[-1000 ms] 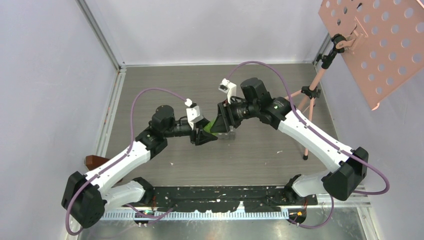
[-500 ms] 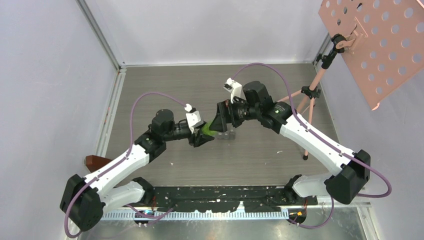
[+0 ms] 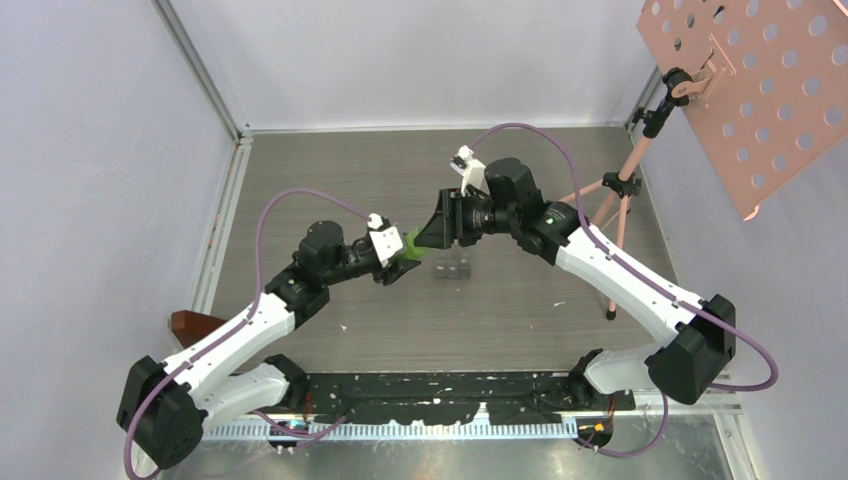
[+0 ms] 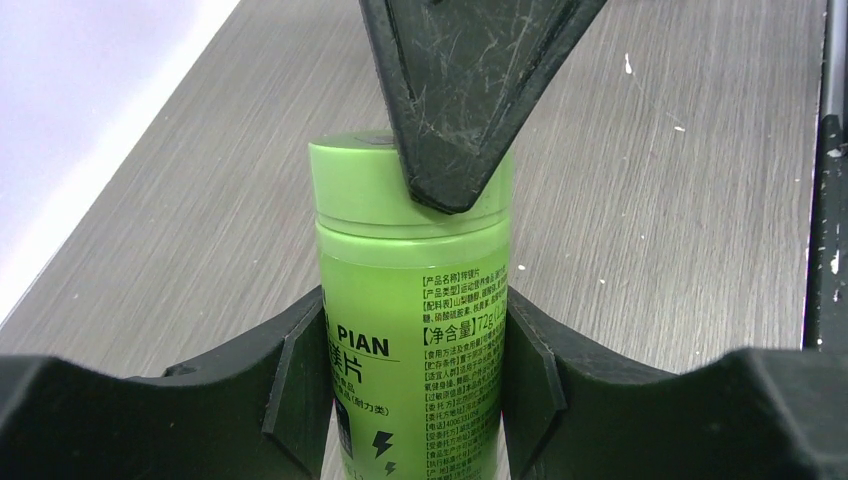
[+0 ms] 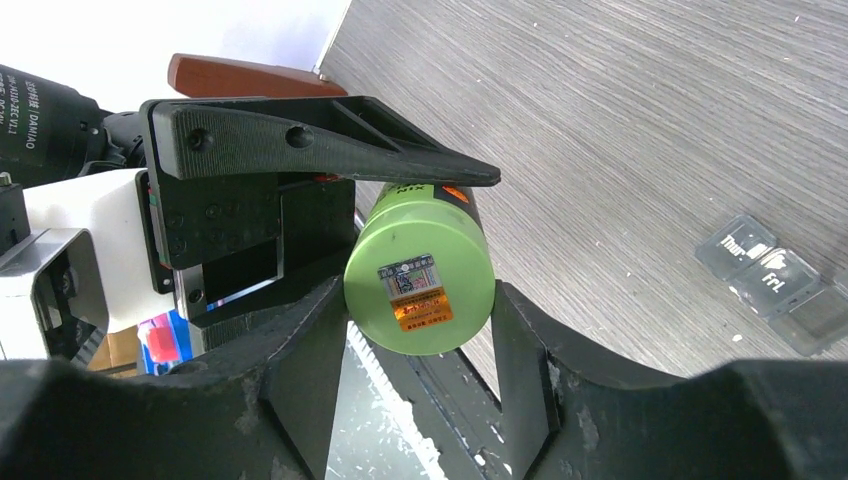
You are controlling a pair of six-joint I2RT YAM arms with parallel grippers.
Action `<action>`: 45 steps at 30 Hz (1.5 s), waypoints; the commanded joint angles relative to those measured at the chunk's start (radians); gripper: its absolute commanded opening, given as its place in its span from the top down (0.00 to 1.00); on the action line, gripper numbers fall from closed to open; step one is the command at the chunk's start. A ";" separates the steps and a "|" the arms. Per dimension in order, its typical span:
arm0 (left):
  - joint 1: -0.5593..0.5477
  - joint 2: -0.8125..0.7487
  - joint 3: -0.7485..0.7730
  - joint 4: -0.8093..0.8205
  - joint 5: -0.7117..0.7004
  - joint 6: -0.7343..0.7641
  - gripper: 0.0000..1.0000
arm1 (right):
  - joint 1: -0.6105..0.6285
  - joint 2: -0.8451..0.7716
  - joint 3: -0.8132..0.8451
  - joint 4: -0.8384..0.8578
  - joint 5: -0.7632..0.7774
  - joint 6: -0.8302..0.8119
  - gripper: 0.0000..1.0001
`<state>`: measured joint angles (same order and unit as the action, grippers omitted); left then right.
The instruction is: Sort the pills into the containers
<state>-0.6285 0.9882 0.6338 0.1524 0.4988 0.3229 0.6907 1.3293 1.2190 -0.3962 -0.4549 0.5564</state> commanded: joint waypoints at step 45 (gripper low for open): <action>0.020 0.063 0.260 -0.356 0.424 0.041 1.00 | -0.004 -0.149 -0.148 0.276 -0.026 -0.430 0.20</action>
<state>-0.5831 1.1049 0.8898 -0.3321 0.9157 0.4088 0.7002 1.2076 1.0782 -0.3096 -0.6800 -0.0063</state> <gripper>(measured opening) 0.545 0.751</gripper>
